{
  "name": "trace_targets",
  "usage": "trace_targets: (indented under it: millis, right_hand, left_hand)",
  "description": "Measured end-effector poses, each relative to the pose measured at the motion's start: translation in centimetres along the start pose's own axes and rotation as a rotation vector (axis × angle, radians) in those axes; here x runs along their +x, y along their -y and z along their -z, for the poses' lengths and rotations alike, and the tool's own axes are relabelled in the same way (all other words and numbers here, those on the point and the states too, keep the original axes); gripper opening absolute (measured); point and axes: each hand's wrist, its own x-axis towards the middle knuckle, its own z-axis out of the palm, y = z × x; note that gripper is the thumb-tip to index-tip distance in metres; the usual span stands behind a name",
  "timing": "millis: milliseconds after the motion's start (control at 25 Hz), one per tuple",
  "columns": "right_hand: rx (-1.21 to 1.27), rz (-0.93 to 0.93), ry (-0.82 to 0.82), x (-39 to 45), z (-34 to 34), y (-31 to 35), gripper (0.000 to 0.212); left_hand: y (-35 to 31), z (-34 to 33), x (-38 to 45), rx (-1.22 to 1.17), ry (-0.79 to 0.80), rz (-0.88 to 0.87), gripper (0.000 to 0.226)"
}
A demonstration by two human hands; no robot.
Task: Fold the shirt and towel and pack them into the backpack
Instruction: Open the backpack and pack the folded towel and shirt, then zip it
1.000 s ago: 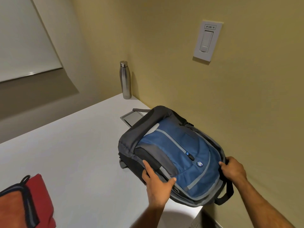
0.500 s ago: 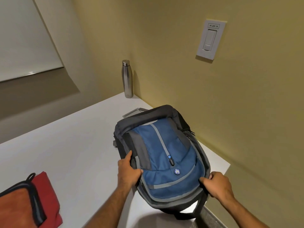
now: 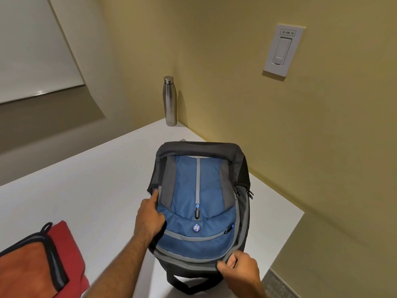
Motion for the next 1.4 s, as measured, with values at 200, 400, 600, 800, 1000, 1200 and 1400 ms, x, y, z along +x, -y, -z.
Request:
trace_targets:
  millis: [200,400,600,800,1000,1200,1400]
  right_hand:
    - [0.011,0.103,-0.08,0.2,1.4,-0.7,0.056]
    - [0.134,0.141,-0.307,6.2,5.6,-1.6,0.041]
    - [0.207,0.161,-0.259,13.0,9.0,0.6,0.006]
    - [0.131,0.286,-0.223,16.2,8.6,1.4,0.014]
    - [0.099,0.349,-0.199,17.9,9.2,1.5,0.006]
    - [-0.071,0.564,-0.193,18.4,9.8,1.1,0.016]
    - [-0.596,0.928,-0.301,19.0,9.5,1.8,0.025]
  left_hand:
    - [-0.9,-0.3,0.0,0.114,-0.093,-0.007,0.077]
    - [-5.8,-2.4,1.0,0.254,-0.173,-0.479,0.048]
    - [-14.2,-6.8,2.0,0.464,0.085,-0.789,0.035]
    - [-19.2,-11.2,4.0,0.703,0.1,-0.951,0.034]
    - [-20.9,-13.6,6.3,0.937,0.146,-1.002,0.038]
    - [-21.2,-14.5,7.0,0.983,0.162,-1.003,0.037]
    - [-21.1,-14.9,7.2,1.012,0.151,-1.002,0.033]
